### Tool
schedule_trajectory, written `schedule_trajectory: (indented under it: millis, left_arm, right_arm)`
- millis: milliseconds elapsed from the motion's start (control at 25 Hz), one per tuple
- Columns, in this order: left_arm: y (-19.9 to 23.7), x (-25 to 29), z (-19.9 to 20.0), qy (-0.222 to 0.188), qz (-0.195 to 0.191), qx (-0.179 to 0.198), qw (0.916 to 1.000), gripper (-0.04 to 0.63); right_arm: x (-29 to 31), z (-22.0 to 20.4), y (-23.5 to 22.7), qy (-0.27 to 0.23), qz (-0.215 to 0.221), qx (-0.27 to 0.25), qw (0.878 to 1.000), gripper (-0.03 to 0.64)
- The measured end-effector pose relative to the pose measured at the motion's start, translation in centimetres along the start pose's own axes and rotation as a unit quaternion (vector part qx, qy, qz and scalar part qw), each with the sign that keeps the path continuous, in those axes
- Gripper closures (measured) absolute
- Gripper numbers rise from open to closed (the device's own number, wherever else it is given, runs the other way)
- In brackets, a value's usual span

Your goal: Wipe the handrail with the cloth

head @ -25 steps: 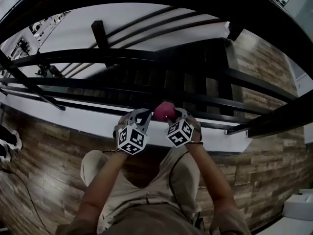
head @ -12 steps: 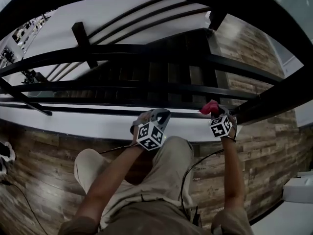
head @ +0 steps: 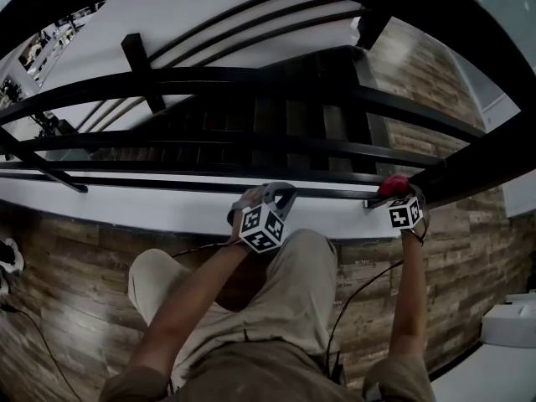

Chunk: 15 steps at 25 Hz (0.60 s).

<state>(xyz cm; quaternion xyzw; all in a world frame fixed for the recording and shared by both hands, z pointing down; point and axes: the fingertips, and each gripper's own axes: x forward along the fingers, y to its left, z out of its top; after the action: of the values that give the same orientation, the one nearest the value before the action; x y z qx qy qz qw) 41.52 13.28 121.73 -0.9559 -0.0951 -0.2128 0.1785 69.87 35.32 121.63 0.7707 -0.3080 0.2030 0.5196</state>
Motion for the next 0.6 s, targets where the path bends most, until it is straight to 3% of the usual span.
schedule_trajectory:
  millis: [120, 280, 400, 600]
  left_arm:
    - [1.6, -1.8, -0.8, 0.001, 0.016, 0.001, 0.9999, 0.578]
    - [5.3, -7.0, -3.7, 0.016, 0.058, 0.003, 0.9982, 0.578]
    - [8.1, -11.2, -7.0, 0.04, 0.096, -0.006, 0.9945, 0.578]
    - [13.1, -19.6, -13.7, 0.073, 0.17, -0.041, 0.982, 0.578]
  right_arm:
    - [-4.8, 6.5, 5.1, -0.078, 0.048, -0.001, 0.996, 0.476]
    - [-11.7, 16.6, 14.8, -0.17, 0.15, -0.026, 0.974, 0.476]
    - [-16.4, 23.5, 22.3, -0.223, 0.224, -0.062, 0.947, 0.476]
    - [-22.7, 33.4, 36.0, -0.281, 0.339, -0.122, 0.89, 0.476]
